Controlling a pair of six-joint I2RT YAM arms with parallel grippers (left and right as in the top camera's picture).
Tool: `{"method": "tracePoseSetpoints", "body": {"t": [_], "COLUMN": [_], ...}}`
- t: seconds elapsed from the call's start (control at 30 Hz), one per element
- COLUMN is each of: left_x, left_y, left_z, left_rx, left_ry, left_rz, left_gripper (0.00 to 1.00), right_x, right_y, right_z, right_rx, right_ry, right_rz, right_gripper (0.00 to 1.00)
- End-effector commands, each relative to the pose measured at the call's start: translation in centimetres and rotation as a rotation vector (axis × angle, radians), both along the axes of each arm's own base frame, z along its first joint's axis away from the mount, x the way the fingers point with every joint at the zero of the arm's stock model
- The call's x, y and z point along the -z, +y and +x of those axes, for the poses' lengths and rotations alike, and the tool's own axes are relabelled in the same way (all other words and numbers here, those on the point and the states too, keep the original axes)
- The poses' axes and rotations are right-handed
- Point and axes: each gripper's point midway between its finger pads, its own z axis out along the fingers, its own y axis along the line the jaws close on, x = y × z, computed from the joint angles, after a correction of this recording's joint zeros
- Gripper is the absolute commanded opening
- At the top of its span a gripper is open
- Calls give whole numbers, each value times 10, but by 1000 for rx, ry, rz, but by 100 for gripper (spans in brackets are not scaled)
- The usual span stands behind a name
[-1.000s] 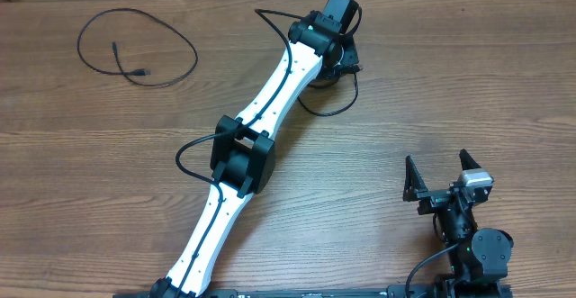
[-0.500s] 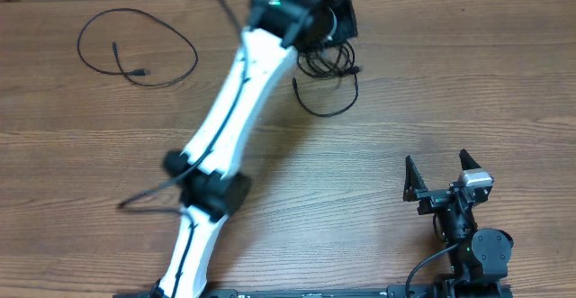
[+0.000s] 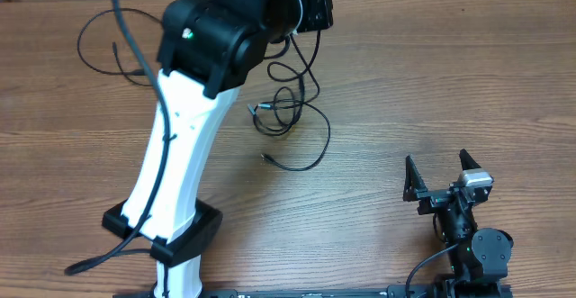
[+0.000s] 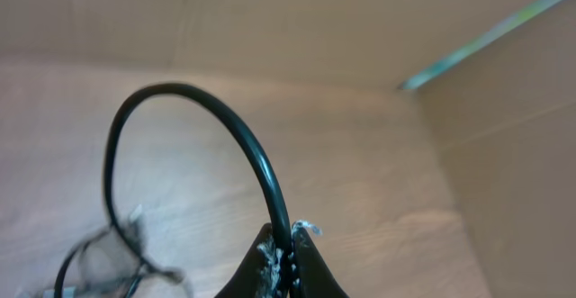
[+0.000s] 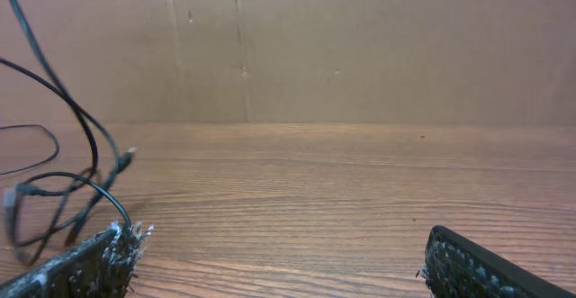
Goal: Untangle cables
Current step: 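Lift the plug end high with the left gripper, pulling cable from the coil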
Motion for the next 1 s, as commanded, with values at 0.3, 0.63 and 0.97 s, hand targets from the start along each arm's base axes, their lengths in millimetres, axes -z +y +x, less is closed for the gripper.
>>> {"method": "tracePoseSetpoints", "body": {"t": [0.3, 0.63, 0.97], "left_x": [-144, -104, -114], "left_y": [-15, -18, -18], "left_z": [-34, -31, -14], "left_rx": [178, 167, 95], "left_ry": [-381, -233, -241], "left_rz": [-336, -282, -366], "left_gripper": [4, 4, 4], "right_x": [3, 3, 3], "right_y": [-1, -1, -1], "right_z": [1, 1, 1], "right_rx": [7, 7, 7], "right_ry": [2, 2, 2], "right_rz": [-5, -5, -5], "right_gripper": [100, 100, 100]}}
